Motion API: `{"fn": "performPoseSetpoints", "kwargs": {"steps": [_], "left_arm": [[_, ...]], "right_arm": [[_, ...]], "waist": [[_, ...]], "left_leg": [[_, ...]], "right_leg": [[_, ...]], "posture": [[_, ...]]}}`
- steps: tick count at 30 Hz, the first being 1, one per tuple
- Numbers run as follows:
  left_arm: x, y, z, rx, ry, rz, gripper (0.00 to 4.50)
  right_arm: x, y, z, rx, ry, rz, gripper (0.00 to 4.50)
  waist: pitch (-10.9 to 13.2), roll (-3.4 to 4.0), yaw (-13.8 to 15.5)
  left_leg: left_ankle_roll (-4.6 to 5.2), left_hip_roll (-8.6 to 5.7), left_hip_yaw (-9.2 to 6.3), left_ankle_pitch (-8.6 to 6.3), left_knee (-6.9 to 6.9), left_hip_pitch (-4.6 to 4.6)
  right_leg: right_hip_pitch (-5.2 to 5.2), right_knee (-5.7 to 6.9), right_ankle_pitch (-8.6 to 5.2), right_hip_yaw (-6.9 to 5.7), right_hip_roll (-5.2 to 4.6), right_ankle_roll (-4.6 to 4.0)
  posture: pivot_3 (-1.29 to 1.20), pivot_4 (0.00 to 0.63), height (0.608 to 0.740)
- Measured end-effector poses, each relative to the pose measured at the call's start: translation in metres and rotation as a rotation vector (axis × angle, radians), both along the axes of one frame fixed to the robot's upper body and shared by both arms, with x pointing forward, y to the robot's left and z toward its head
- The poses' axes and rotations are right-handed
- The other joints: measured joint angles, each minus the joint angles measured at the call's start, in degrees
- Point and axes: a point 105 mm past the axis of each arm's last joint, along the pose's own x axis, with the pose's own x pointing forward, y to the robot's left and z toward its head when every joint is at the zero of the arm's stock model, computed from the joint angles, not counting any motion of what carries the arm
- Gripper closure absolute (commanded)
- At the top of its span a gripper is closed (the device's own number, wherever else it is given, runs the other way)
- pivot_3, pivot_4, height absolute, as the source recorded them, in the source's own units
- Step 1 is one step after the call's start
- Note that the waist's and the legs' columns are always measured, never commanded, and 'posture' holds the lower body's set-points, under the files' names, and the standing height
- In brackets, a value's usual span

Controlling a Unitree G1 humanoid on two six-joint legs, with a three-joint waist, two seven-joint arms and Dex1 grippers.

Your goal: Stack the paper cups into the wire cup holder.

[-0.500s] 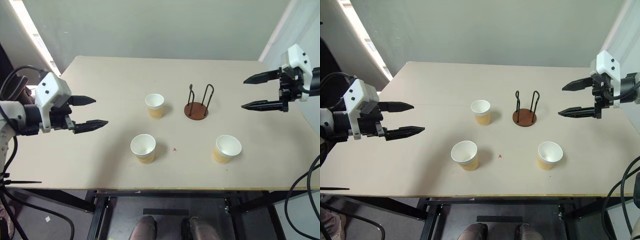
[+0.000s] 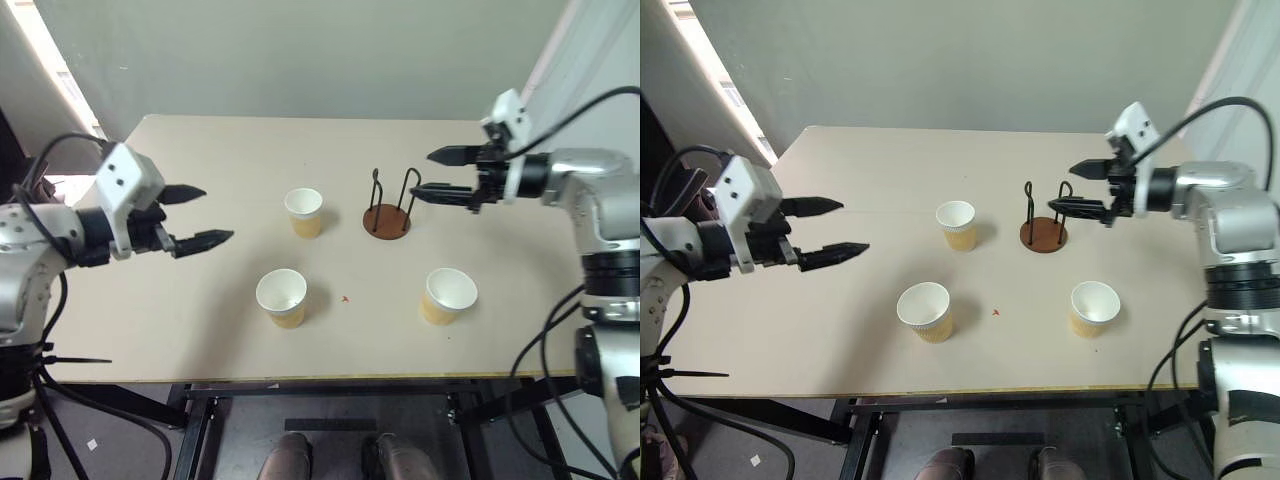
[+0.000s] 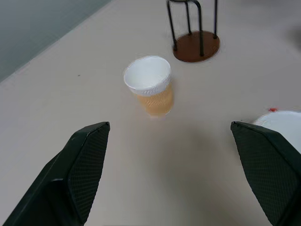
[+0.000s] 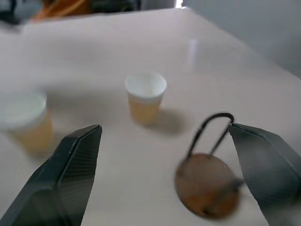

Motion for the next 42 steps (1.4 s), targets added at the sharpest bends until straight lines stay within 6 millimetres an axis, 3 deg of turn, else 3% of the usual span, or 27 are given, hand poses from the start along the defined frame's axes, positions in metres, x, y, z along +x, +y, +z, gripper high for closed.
{"fn": "performPoseSetpoints", "kwargs": {"steps": [4,8,11,19,31,42], "left_arm": [[-0.001,-0.003,-0.004,0.005,0.012,-0.013,0.08],[-0.002,-0.004,-0.004,0.008,0.008,-0.010,0.08],[-0.005,-0.003,-0.009,0.007,0.026,-0.006,0.08],[-0.007,-0.006,-0.010,0.002,0.024,-0.013,0.08],[-0.012,-0.023,-0.006,-0.037,0.013,-0.072,0.08],[-0.013,-0.020,-0.004,-0.040,0.007,-0.064,0.02]], "right_arm": [[0.035,0.010,-0.005,0.094,0.126,-0.242,0.00],[0.062,-0.023,-0.002,0.189,0.139,-0.567,0.00],[0.068,-0.035,-0.003,0.223,0.135,-0.688,0.00],[0.076,-0.032,-0.015,0.262,0.168,-0.821,0.00],[0.078,-0.036,-0.066,0.246,0.294,-0.949,0.00],[0.083,-0.040,-0.069,0.287,0.283,-0.996,3.74]], "waist": [[0.0,0.01,0.1],[0.0,0.01,1.4],[0.0,0.00,1.5],[0.0,0.00,1.3],[0.0,0.00,1.3],[0.0,0.00,1.2]], "left_leg": [[-0.06,0.01,-0.03,-0.03,-0.01,-0.12],[-0.21,0.00,-0.08,-0.17,0.02,-0.39],[-0.34,0.00,-0.04,-0.32,0.08,-0.59],[-0.46,0.13,-0.03,-0.36,0.06,-0.62],[-0.50,0.24,-0.02,-0.34,0.10,-0.62],[-0.51,0.28,-0.01,-0.35,0.10,-0.62]], "right_leg": [[-0.16,0.01,-0.01,0.00,0.01,-0.03],[-0.39,0.02,-0.04,-0.03,0.00,-0.07],[-0.64,0.03,-0.04,-0.04,0.01,-0.07],[-0.75,0.05,-0.03,-0.04,0.14,-0.04],[-0.75,0.11,-0.02,-0.05,0.21,-0.04],[-0.76,0.11,-0.02,-0.06,0.23,-0.04]], "posture": [[0.00,0.150,0.740],[0.00,0.150,0.740],[0.00,0.150,0.740],[0.00,0.150,0.740],[0.00,0.150,0.740],[0.00,0.150,0.740]]}}
